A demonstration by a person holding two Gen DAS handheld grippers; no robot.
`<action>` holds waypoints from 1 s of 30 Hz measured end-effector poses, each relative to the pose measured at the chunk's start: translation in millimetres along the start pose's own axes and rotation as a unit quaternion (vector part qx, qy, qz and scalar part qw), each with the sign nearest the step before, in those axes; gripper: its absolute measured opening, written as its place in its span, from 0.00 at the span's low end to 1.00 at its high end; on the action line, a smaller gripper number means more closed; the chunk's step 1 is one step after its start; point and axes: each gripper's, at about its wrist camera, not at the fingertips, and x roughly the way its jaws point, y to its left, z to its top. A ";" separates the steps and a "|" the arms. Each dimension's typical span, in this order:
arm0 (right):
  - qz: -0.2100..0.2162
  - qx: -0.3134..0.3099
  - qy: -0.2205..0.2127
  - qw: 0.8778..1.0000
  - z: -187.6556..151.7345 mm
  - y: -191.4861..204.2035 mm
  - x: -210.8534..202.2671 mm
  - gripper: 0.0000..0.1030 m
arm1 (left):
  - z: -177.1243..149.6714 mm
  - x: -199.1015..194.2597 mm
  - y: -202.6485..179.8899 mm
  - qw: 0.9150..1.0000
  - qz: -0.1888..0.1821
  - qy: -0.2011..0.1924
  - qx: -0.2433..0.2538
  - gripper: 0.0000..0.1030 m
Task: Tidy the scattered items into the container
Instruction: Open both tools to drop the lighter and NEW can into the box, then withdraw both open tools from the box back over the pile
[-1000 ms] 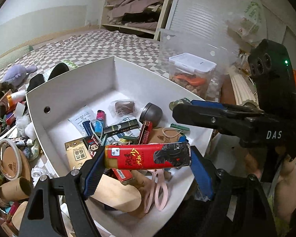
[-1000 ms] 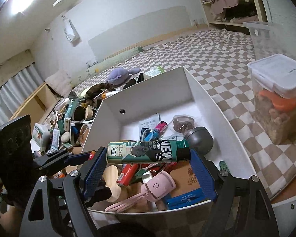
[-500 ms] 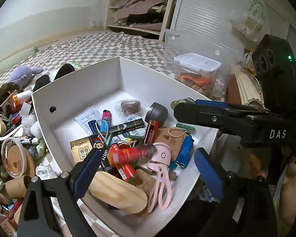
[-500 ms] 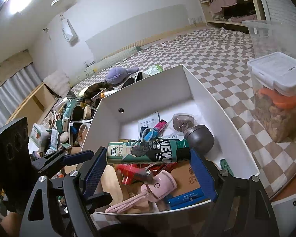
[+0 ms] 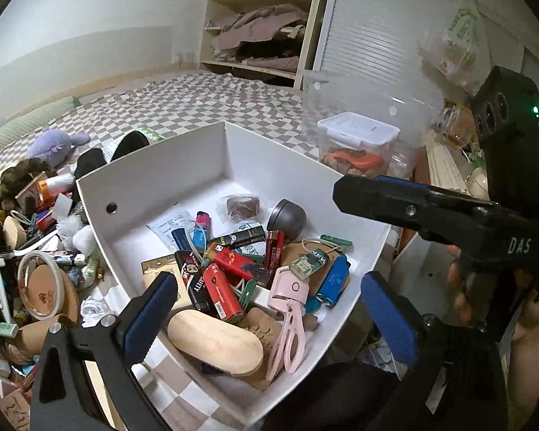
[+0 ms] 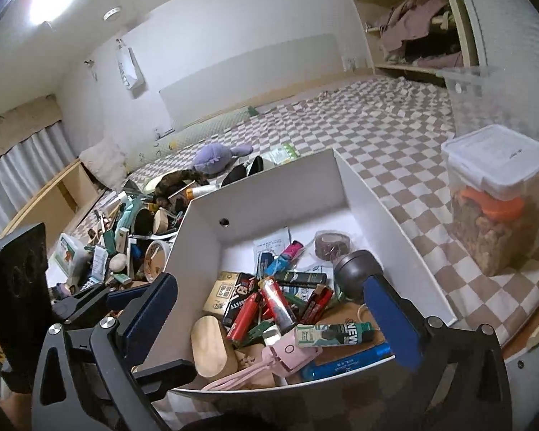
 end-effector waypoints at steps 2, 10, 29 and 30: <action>-0.005 -0.006 -0.005 1.000 0.7 2.8 -4.1 1.00 | -0.6 -8.1 -0.1 1.000 0.008 -0.011 -0.001 1.00; -0.018 -0.036 -0.027 0.999 5.9 22.5 -26.9 1.00 | -3.6 -45.1 0.8 0.998 0.042 -0.046 0.001 1.00; -0.018 -0.088 -0.060 0.994 -15.1 91.4 -70.6 1.00 | -40.4 -147.6 30.6 0.987 0.112 -0.100 -0.055 1.00; -0.017 -0.089 -0.061 0.994 -17.2 93.8 -71.8 1.00 | -43.1 -152.2 30.6 0.986 0.115 -0.103 -0.055 1.00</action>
